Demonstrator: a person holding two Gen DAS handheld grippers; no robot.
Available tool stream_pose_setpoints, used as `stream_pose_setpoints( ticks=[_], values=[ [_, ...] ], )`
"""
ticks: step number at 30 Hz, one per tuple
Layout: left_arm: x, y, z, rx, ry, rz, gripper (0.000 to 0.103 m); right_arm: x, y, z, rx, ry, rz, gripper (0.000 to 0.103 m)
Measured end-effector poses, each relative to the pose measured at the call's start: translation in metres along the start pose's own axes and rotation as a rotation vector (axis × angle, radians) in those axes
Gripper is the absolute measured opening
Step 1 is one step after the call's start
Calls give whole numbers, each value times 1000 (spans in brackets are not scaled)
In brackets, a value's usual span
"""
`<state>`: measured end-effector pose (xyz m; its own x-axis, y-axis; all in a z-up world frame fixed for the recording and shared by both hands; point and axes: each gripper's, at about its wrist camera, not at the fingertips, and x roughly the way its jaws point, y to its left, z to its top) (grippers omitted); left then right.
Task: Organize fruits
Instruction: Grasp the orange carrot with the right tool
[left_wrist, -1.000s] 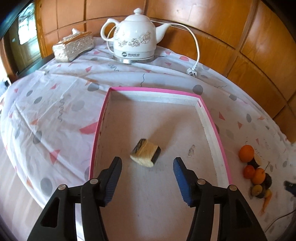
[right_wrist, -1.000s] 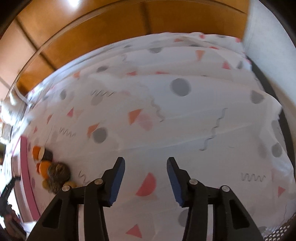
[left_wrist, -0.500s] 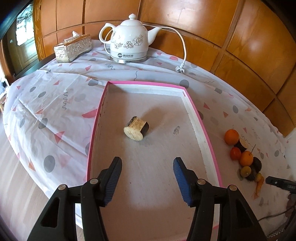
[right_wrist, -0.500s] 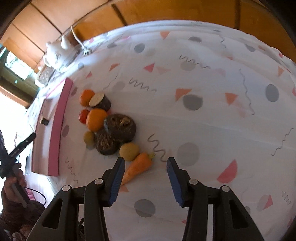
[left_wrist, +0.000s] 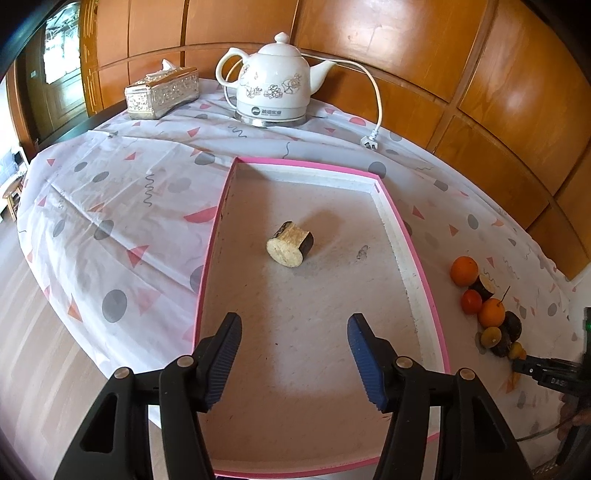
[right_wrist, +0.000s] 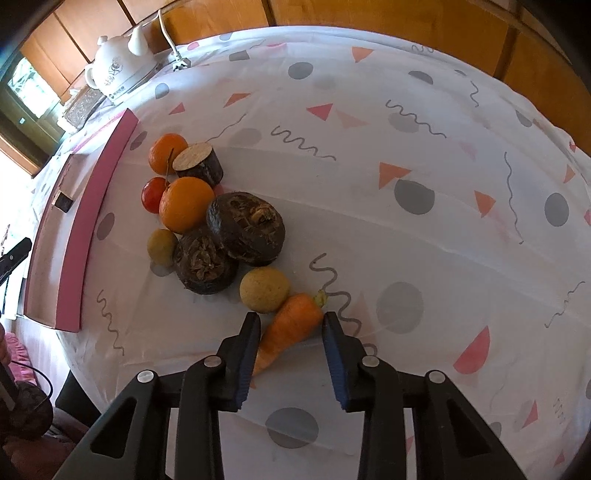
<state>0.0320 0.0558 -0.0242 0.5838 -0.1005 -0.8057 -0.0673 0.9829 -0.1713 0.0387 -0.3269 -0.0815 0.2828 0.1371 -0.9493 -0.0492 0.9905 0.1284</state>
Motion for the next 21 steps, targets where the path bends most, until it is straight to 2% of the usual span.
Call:
stream_pose_setpoints(
  ticks=[5, 6, 7, 10, 17, 21],
  values=[
    [-6, 1, 0, 13, -31, 6, 63, -8, -1, -4, 16, -13, -22, 32],
    [-6, 2, 0, 9, -34, 8, 63, -11, -2, -5, 22, -24, -28, 25],
    [-6, 4, 0, 4, -33, 9, 63, -14, -3, -6, 31, -32, -34, 24],
    [-6, 11, 0, -16, -36, 18, 64, -21, -8, -11, 44, -38, -61, 24],
    [-10, 25, -4, -58, -56, 31, 67, -9, -3, -16, 16, -5, -140, 24],
    [-10, 29, -4, -72, -53, 28, 67, -18, -1, -16, 38, -32, -124, 23]
  ],
)
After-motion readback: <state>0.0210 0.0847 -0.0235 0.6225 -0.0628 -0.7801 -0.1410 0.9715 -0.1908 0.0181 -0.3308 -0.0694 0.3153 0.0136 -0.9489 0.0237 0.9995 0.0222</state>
